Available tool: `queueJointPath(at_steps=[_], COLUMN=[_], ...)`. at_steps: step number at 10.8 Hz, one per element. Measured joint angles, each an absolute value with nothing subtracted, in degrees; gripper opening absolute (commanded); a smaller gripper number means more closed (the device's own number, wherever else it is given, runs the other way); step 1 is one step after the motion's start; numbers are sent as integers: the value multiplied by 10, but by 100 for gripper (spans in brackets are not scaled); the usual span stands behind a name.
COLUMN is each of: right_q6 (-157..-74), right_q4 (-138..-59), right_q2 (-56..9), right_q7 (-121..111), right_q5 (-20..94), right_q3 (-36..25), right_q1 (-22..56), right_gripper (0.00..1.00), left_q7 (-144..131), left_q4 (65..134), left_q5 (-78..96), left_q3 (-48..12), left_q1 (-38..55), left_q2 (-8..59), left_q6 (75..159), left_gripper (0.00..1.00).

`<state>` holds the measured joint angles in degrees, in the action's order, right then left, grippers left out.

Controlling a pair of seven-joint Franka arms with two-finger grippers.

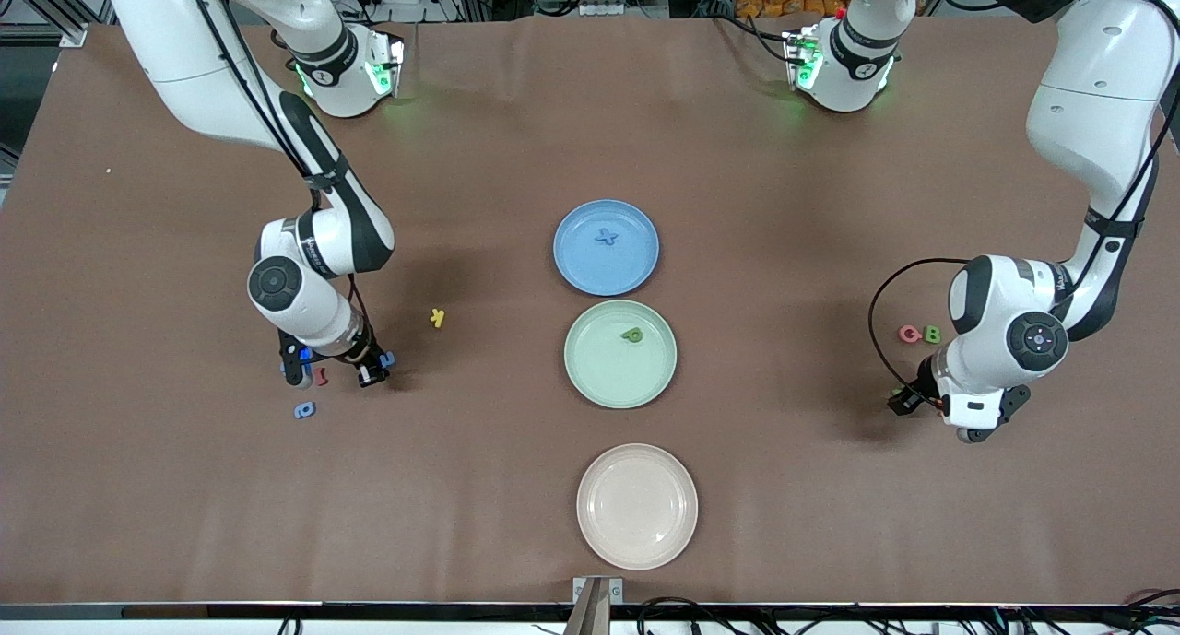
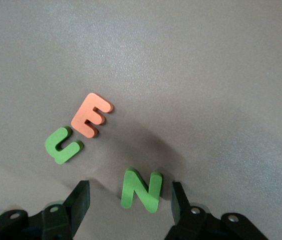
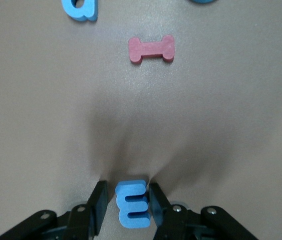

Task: Sort letters by color into matching plates
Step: 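Grasp the blue m with the right gripper while the left gripper grasps the N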

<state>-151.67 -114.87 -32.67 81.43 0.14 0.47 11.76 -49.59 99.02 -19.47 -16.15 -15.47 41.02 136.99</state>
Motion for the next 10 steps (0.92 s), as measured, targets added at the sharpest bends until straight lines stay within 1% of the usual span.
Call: queueJointPath(at_steps=[1, 2, 3, 4, 5, 6, 7, 10], right_q6=[-1524, -1525, -1524, -1524, -1524, -1524, -1524, -1524], right_q4=[-1151, -1152, -1152, -1154, -1154, -1154, -1154, -1154], right_q2=[-326, -325, -323, -322, -322, -321, -321, -321], right_q7=[810, 803, 794, 782, 767, 750, 739, 677], right_q5=[1, 1, 1, 1, 1, 1, 1, 0], right_q3=[5, 5, 5, 5, 6, 6, 6, 8], right_q1=[118, 118, 118, 118, 118, 118, 119, 119], right_gripper=[25, 23, 22, 21, 21, 21, 21, 21], left_q7=[-496, -496, -496, -496, -496, -496, -496, -496], left_q4=[990, 990, 990, 990, 990, 989, 987, 986], left_q5=[-195, -195, -195, -195, -195, -195, -195, -197], left_q3=[-162, -162, -162, -162, -162, -162, -162, -162], left_q1=[-155, -155, -155, -155, -154, -154, -153, -151], left_q2=[410, 411, 412, 412, 412, 412, 412, 412], left_q6=[1370, 1370, 1370, 1370, 1370, 1370, 1370, 1370], left_gripper=[64, 62, 52, 46, 34, 9, 0, 0])
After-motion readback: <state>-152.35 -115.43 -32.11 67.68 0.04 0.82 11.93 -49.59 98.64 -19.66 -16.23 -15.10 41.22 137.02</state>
